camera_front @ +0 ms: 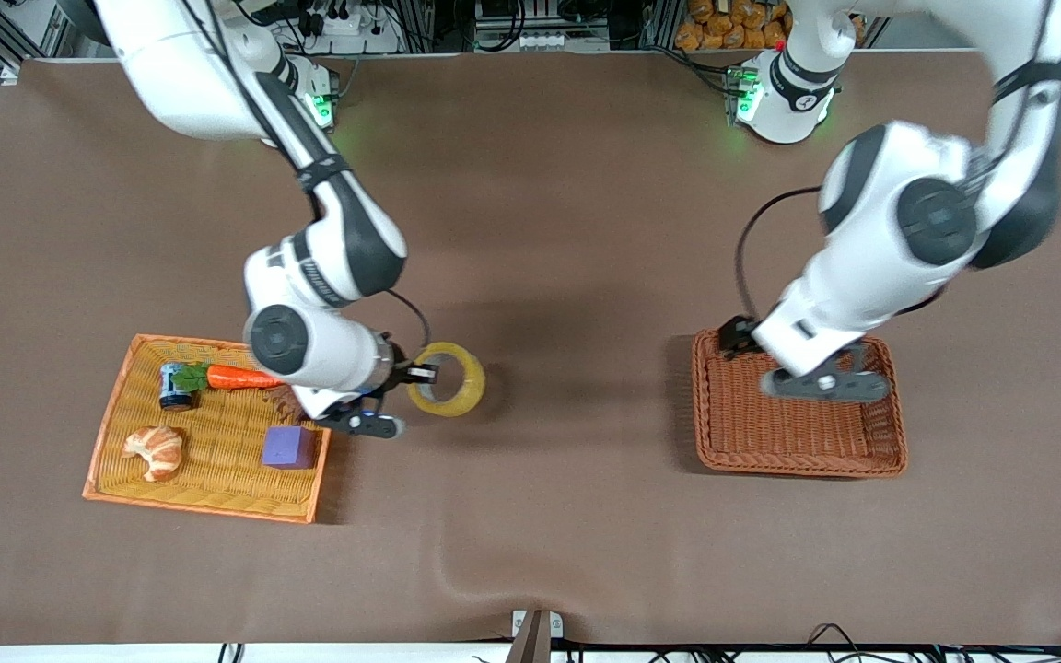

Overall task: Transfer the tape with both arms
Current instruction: 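Carry the tape with the right gripper while the left gripper reaches it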

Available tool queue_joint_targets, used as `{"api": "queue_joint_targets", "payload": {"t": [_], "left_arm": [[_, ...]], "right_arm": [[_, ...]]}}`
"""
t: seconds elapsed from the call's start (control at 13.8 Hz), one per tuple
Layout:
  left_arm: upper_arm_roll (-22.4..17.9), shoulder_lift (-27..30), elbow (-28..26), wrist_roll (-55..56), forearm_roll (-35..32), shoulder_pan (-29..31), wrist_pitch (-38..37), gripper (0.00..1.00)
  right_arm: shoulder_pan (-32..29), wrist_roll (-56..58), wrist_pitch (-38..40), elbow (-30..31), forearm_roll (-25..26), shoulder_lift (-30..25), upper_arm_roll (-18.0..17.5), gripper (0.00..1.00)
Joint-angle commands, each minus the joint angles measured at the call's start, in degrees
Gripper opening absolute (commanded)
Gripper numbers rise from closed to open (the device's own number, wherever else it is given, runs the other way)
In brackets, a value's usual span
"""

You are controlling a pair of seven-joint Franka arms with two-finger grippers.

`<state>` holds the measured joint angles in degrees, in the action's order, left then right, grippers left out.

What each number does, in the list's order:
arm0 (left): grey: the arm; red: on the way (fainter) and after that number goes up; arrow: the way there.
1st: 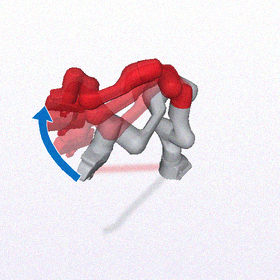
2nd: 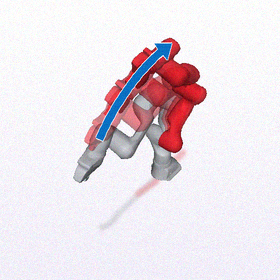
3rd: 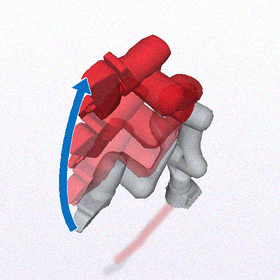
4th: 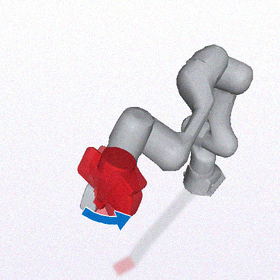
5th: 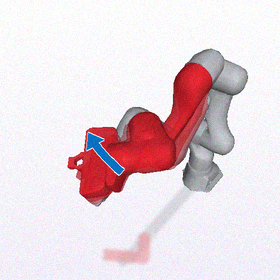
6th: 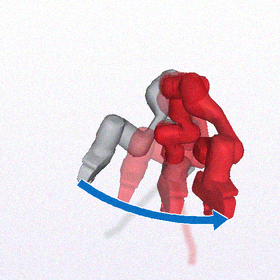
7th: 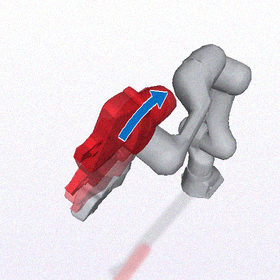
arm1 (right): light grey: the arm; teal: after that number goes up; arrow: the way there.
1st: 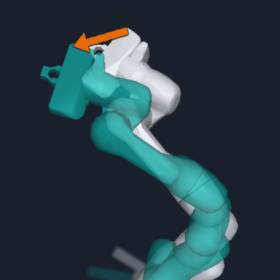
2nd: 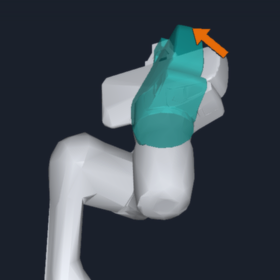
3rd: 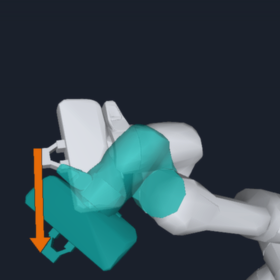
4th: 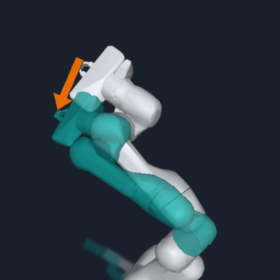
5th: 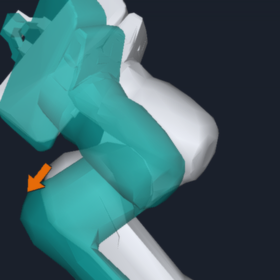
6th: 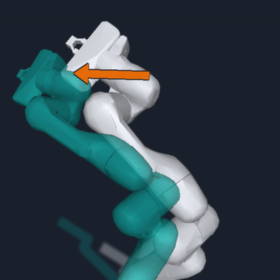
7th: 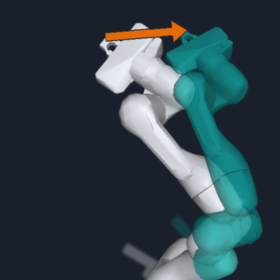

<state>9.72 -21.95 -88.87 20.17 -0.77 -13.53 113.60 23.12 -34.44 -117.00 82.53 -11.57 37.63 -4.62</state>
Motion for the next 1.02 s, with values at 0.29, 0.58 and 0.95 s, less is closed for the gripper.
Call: {"api": "queue_joint_targets", "payload": {"t": [0.29, 0.58, 0.95], "left_arm": [[-1.02, -11.88, 9.76, 21.02, -0.64, -11.06, 8.04, 1.0], [-1.19, -13.47, 9.94, 28.06, -0.81, -14.41, 8.13, 1.0], [-1.02, -13.83, 9.59, 28.17, -3.09, -14.59, 8.13, 1.0]], "right_arm": [[10.7, -22.04, -11.13, -0.44, 6.46, 6.22, 0.75, 0.0], [12.56, -27.52, -14.05, -0.53, 9.11, 7.63, 0.75, 0.52], [6.61, -24.56, -9.24, -0.71, 9.02, 3.78, 0.84, 1.0]]}}
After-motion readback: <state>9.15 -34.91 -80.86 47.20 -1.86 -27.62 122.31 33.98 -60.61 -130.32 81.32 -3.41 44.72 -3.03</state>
